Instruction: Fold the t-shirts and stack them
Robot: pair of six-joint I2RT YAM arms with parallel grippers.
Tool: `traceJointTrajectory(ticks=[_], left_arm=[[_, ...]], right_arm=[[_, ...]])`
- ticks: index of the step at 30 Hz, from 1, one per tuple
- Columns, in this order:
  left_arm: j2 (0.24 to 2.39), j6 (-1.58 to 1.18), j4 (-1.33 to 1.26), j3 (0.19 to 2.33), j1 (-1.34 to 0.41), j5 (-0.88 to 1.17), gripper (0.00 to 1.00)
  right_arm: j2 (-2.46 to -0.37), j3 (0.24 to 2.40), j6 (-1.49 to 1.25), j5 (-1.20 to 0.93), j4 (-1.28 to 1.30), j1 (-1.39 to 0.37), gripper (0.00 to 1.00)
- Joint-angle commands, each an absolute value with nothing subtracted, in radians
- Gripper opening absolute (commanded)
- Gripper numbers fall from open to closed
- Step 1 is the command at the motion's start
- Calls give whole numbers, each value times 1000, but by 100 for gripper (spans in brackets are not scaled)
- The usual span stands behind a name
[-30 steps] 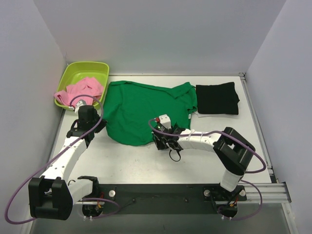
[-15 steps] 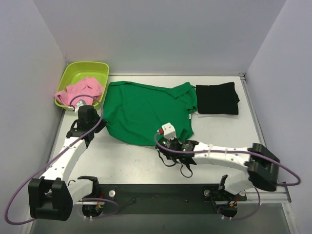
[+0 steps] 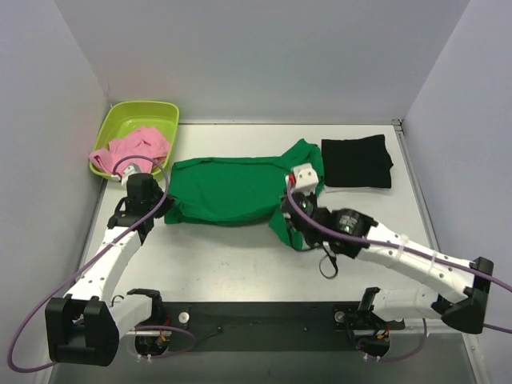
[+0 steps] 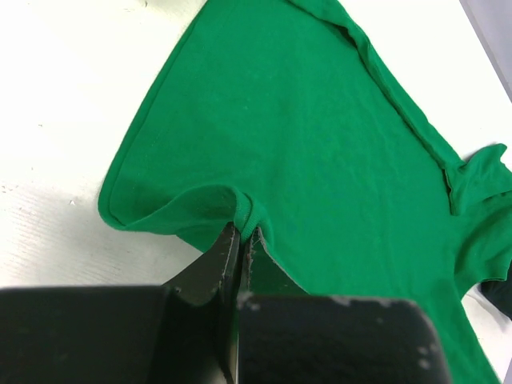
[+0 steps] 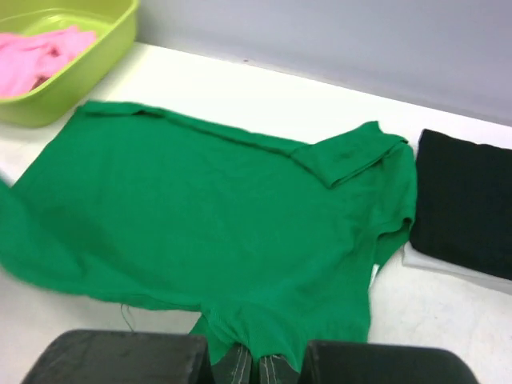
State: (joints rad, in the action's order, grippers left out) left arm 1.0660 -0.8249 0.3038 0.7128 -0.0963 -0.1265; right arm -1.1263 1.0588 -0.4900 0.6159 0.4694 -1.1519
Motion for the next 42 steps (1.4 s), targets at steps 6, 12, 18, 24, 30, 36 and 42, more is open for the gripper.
traceJointTrajectory(ticks=[6, 12, 18, 24, 30, 36, 42], left_arm=[[1055, -805, 276, 715, -91, -123, 0], [1054, -808, 268, 707, -91, -118, 0], [1060, -810, 259, 707, -91, -117, 0], [1069, -818, 247, 698, -91, -112, 0], [1068, -816, 252, 695, -89, -109, 0], [1058, -815, 262, 704, -91, -114, 0], [1061, -815, 258, 700, -91, -112, 0]], right_arm=[[-1604, 1262, -370, 377, 414, -818, 100], [-1511, 1138, -416, 416, 368, -912, 100], [-1445, 1088, -431, 425, 385, -1018, 100], [-1522, 1106, -449, 330, 373, -1078, 89], [-1621, 1082, -489, 299, 310, -1074, 57], [-1666, 1040, -512, 250, 270, -1029, 46], [-1687, 994, -522, 242, 246, -993, 47]])
